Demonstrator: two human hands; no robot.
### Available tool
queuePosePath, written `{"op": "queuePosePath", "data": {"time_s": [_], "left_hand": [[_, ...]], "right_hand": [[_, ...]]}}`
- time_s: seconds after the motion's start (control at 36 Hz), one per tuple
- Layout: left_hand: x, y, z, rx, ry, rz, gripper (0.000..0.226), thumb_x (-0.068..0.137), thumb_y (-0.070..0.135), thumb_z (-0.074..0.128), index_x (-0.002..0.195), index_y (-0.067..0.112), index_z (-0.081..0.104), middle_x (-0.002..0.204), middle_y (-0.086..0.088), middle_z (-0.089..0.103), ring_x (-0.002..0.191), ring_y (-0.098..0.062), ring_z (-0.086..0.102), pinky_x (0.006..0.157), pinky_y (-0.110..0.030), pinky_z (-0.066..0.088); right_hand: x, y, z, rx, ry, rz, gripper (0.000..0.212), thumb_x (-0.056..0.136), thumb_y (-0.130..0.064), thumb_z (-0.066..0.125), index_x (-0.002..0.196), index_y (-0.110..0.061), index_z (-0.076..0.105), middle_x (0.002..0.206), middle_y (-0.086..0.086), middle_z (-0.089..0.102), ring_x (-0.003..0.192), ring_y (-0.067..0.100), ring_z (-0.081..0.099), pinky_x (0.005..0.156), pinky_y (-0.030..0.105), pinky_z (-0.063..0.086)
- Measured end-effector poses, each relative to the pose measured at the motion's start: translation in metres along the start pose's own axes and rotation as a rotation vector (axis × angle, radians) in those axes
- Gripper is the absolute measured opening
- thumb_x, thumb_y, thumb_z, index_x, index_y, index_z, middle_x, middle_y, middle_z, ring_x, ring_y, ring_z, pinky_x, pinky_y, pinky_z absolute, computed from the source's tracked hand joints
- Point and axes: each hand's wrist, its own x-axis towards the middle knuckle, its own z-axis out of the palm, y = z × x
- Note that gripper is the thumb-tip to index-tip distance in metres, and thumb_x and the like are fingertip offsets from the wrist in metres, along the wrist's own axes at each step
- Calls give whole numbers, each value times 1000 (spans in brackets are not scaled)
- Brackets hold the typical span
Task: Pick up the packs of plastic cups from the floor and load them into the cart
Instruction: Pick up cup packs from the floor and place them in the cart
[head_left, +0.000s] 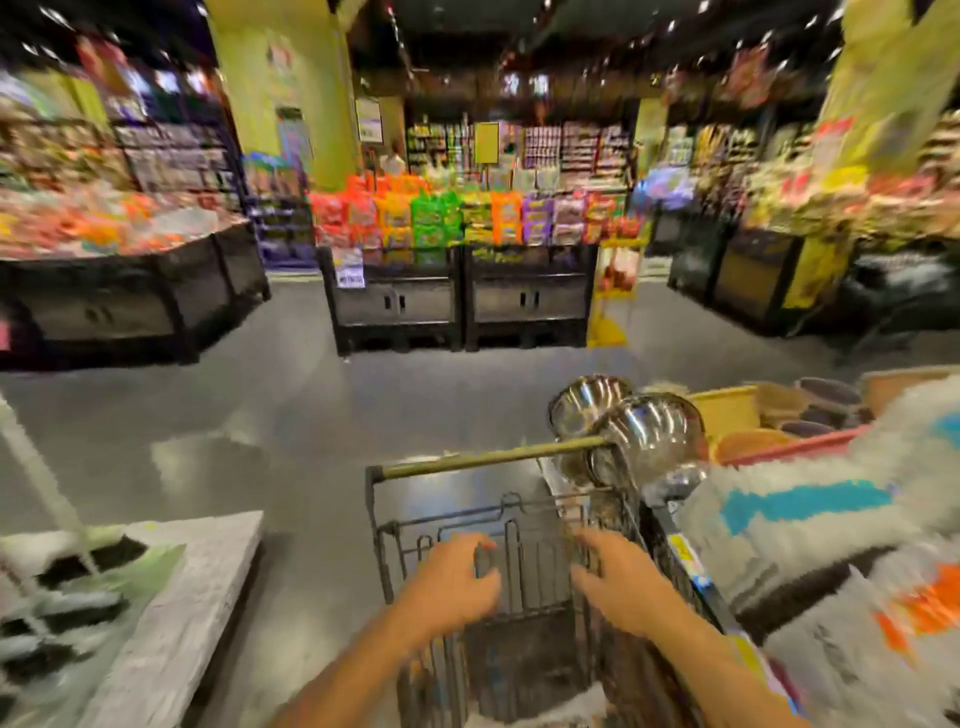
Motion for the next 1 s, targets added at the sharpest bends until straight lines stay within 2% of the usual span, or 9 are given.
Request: {"op": "queuePosePath", "data": {"time_s": [0.03,0.08,0.14,0.33,0.5,0.67,0.81,0.92,1.0], "left_hand": [[-12,13,-17,38,8,33,43,94,31,53,135,20,52,112,1,62,89,-16,59,89,-35,50],[-37,36,-49,102,21,84,40,96,29,53,135,18,53,135,-2,55,114,-23,59,96,-35,46],[-59,56,-74,165,73,129,39,95,32,53,132,20,55,139,0,53,122,-21,54,97,-31,45],[-130,105,-109,203,104,255,34,93,36,54,125,26,59,127,3,60,109,-15,57,86,-28,47],[-171,135,-97,186,99,337,36,92,38,55,127,29,57,126,5,57,106,-11,55,86,-26,46],[-193,175,-58,156,46,404,35,91,38,55,125,29,57,127,6,56,111,-12,55,96,-34,48],[-201,214,-7,142,-57,502,38,91,38,59,126,27,57,124,7,58,110,-10,56,89,-24,45],[-208,245,31,131,-149,591,38,85,44,61,122,35,59,120,9,58,112,-11,56,98,-37,49],[-211,273,59,132,-202,703,35,88,44,60,122,32,59,120,8,57,110,-12,55,92,-31,49]], "right_hand": [[-10,-15,-18,-3,39,-12,49,96,-39,54,142,-25,46,134,3,58,119,22,57,96,35,47],[-32,-41,-47,-7,101,-40,47,95,-38,55,139,-23,50,131,3,60,117,22,58,94,34,47],[-57,-63,-71,-5,153,-58,45,95,-36,56,137,-21,51,131,4,61,114,22,59,93,34,49],[-146,-90,-119,-6,282,-83,37,92,-36,58,128,-24,56,111,-2,65,81,7,57,73,23,45],[-213,-84,-141,-22,323,-27,32,92,-40,59,123,-29,56,110,-2,66,89,12,64,78,28,55],[-283,-56,-153,-29,388,109,41,94,-42,56,133,-28,53,126,-1,62,109,18,59,96,36,49],[-346,-15,-156,-42,440,264,40,94,-48,53,131,-35,51,130,-4,60,108,17,61,93,34,53],[-402,5,-156,-56,459,405,42,95,-44,54,135,-31,50,133,-4,58,113,18,60,96,33,51],[-443,15,-153,-56,513,505,40,94,-41,55,132,-30,53,126,-3,63,106,19,62,91,36,54]]}}
